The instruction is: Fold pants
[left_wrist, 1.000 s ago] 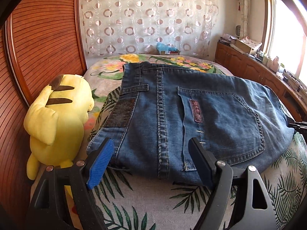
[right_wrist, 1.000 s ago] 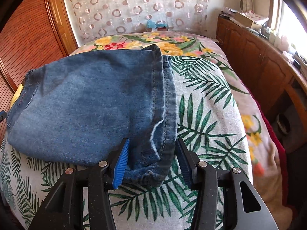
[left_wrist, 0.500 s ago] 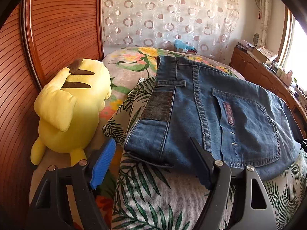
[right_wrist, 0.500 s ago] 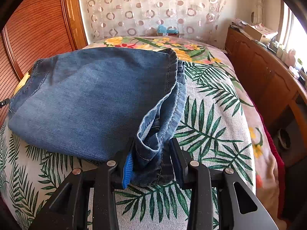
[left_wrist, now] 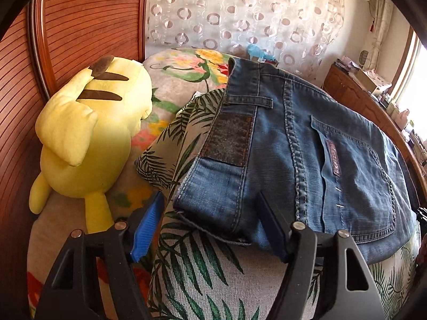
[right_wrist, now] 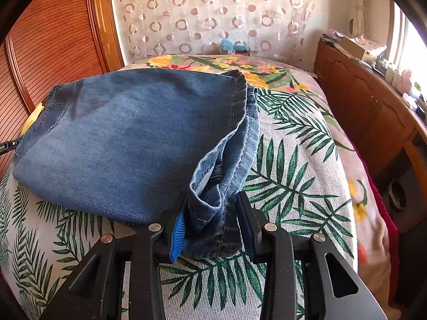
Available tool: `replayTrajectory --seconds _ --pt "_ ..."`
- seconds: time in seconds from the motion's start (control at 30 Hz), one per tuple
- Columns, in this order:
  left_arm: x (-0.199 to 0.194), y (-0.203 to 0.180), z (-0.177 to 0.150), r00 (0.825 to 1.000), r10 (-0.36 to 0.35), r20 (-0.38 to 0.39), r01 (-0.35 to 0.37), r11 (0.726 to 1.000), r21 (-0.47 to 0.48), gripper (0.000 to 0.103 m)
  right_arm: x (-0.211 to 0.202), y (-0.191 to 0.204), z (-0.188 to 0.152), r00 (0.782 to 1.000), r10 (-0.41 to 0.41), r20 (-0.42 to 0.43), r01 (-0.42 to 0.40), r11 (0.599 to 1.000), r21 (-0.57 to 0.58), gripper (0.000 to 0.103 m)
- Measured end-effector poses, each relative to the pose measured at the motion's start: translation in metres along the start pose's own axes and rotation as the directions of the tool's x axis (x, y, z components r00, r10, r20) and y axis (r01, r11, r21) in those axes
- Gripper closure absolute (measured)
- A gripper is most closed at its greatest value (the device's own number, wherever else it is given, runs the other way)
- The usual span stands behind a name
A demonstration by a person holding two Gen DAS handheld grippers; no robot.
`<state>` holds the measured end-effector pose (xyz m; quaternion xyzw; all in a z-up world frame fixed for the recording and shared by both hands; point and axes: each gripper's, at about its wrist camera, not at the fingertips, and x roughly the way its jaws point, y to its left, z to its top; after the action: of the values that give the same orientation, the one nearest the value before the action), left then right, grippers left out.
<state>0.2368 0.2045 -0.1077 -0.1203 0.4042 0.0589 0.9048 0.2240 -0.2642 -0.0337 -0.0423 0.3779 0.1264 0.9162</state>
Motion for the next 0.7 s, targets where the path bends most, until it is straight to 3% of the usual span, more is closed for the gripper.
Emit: replayTrajectory --seconds 0.03,0.07,0.1,0.27,0.7 --pt "-0.002 -0.003 0.0 1.0 -0.011 0.011 0.011 1.0 0.012 0.048 0.0 0.0 0.0 1.0 0.014 0.0 -0.014 1.0 -0.005 0.076" --pt "-0.004 -0.005 0.0 1.0 0.012 0.026 -0.013 1.0 0.028 0.062 0.0 0.0 0.001 0.999 0.032 -0.002 -0.032 0.999 -0.012 0.079" --pt "-0.004 -0.008 0.0 0.999 0.03 0.03 -0.032 0.998 0.048 0.067 -0.001 0.001 0.001 0.999 0.042 -0.007 -0.042 0.999 -0.018 0.085" --pt "-0.01 -0.01 0.001 0.999 0.017 0.045 -0.021 0.997 0.071 0.082 -0.003 0.0 0.005 0.998 0.063 -0.002 -0.064 0.998 -0.024 0.09" --pt "-0.091 -0.037 0.01 0.97 0.004 0.244 -0.03 0.994 0.102 0.086 -0.044 0.0 0.022 0.987 0.002 0.16 0.006 0.999 -0.048 0.094"
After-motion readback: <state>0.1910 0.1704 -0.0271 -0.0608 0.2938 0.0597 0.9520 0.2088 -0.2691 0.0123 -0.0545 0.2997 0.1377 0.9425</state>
